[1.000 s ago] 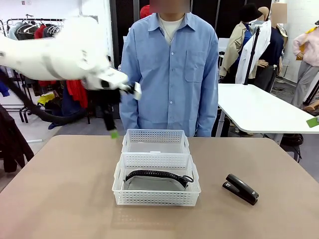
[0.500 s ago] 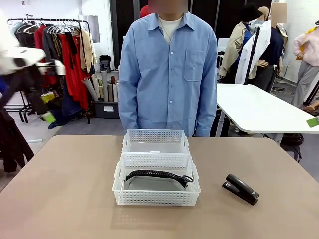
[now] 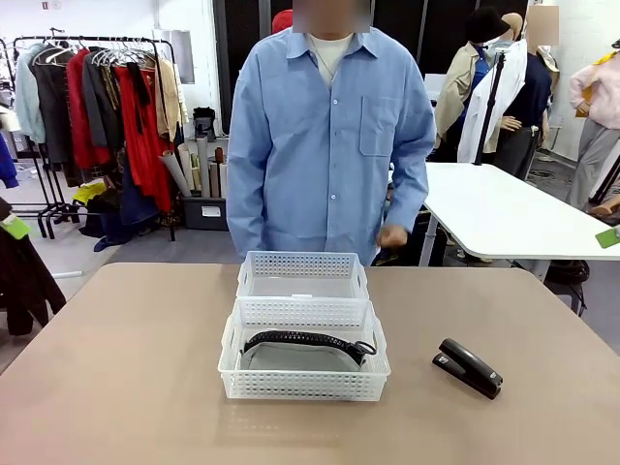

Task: Distribute items into two baskets.
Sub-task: Pick up the Stapler that the person points to.

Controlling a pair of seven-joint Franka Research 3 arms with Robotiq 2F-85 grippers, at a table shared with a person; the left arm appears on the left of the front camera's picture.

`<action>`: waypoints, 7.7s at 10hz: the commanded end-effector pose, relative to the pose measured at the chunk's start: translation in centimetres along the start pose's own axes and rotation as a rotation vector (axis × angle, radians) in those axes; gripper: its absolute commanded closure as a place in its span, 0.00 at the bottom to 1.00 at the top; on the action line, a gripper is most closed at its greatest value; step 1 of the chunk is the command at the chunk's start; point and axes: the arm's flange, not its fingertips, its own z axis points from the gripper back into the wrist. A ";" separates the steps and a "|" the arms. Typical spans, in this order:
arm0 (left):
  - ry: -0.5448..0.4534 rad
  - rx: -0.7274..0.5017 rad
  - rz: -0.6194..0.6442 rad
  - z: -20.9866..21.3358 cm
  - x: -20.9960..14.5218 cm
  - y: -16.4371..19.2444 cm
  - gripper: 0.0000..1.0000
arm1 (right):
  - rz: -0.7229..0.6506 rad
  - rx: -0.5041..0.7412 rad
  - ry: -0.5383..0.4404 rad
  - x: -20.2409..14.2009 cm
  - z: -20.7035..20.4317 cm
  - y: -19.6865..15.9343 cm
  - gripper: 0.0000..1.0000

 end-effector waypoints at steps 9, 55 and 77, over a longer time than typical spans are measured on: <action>-0.056 0.025 0.042 0.9 -0.9 -0.3 0.00 | -0.001 0.008 -0.006 0.1 0.0 0.1 0.00; -0.056 0.025 0.042 0.9 -0.9 -0.3 0.00 | 0.409 -0.090 0.639 -6.8 -29.3 7.9 0.00; -0.056 0.025 0.042 0.9 -0.9 -0.3 0.00 | 0.434 -0.026 0.651 -5.2 -28.5 8.0 1.00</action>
